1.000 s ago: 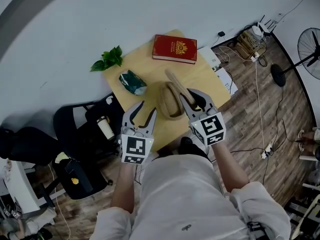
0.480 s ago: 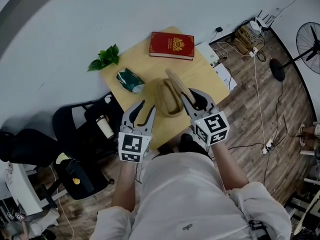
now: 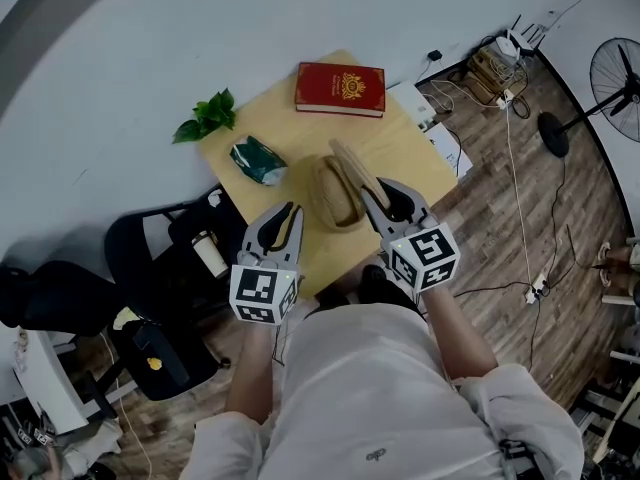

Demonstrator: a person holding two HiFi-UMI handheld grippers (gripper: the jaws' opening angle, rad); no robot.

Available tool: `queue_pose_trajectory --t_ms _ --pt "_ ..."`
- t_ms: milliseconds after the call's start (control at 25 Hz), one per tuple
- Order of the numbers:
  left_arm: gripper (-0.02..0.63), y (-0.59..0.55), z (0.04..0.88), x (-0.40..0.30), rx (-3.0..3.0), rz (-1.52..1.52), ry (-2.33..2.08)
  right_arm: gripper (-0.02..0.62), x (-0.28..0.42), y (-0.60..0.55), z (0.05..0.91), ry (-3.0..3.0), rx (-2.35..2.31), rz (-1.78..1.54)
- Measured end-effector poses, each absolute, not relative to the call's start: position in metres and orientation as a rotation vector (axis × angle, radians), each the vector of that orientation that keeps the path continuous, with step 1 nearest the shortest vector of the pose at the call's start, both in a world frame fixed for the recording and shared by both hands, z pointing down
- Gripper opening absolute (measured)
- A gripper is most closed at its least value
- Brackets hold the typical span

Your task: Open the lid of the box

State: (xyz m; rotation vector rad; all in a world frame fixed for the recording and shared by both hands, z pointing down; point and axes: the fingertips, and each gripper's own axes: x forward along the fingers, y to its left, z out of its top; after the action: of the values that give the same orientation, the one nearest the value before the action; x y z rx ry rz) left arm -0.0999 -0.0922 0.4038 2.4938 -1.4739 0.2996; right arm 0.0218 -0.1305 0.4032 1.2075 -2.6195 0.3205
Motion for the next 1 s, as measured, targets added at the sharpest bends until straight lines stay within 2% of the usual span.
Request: queue_pose_trajectory --t_ms 1000 --pt "0.008 -0.09 0.423 -0.113 2.357 0.268 -1.479 0.089 0.02 -0.125 0.408 -2.631 1.183 0.355"
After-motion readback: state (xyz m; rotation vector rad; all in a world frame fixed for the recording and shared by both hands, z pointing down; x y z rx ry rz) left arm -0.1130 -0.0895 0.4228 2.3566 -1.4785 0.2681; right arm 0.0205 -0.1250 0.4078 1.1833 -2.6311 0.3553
